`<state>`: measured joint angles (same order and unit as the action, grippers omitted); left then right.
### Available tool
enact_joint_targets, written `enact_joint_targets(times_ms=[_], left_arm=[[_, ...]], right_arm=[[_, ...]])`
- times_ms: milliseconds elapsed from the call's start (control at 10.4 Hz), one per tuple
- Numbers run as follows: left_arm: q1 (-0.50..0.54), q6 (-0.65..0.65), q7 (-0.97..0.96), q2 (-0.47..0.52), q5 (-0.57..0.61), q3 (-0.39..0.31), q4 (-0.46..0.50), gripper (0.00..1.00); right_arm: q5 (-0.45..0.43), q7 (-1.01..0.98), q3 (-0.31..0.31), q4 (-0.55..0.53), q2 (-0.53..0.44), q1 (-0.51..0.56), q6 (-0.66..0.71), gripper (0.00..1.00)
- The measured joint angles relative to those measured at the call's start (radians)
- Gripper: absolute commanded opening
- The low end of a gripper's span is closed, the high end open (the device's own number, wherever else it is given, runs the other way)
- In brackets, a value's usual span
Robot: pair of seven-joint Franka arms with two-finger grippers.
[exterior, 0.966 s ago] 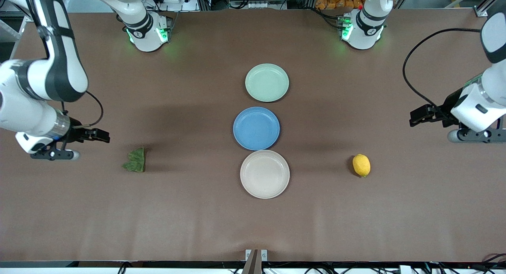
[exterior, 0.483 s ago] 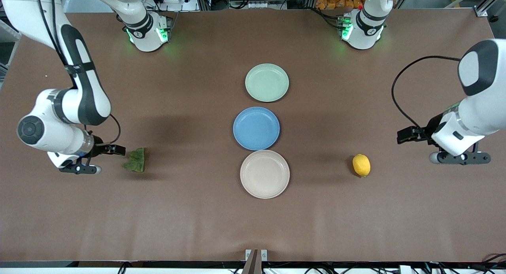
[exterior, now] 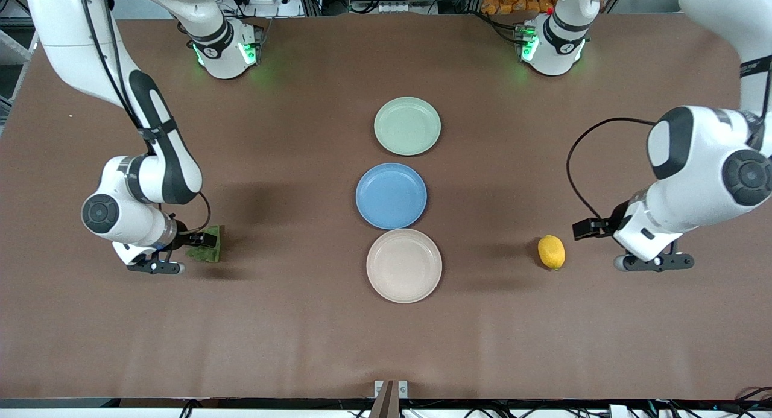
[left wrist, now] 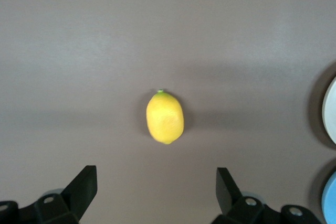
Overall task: Place lemon and lettuce in plates
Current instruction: 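Reach the right gripper to the lettuce while the left gripper reaches the lemon, then close the right gripper on the lettuce while the left gripper grasps the lemon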
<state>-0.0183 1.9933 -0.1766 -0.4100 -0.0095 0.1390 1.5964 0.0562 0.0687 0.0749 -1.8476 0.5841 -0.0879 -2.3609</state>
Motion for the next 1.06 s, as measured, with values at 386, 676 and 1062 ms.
enact_joint_targets(times_ms=[386,676,1062], left_arm=[[-0.026,0.114,-0.057,-0.101,0.042,0.000,0.007,1.00],[-0.045,0.170,-0.077,-0.174,0.053,0.000,0.009,1.00],[-0.045,0.244,-0.080,-0.220,0.109,-0.001,0.055,1.00]], right_arm=[[0.012,0.001,-0.001,0.002,0.036,0.000,-0.031,1.00],[0.031,0.002,-0.002,0.003,0.054,0.000,-0.053,0.01],[0.043,0.003,-0.017,0.008,0.050,-0.008,-0.058,0.00]])
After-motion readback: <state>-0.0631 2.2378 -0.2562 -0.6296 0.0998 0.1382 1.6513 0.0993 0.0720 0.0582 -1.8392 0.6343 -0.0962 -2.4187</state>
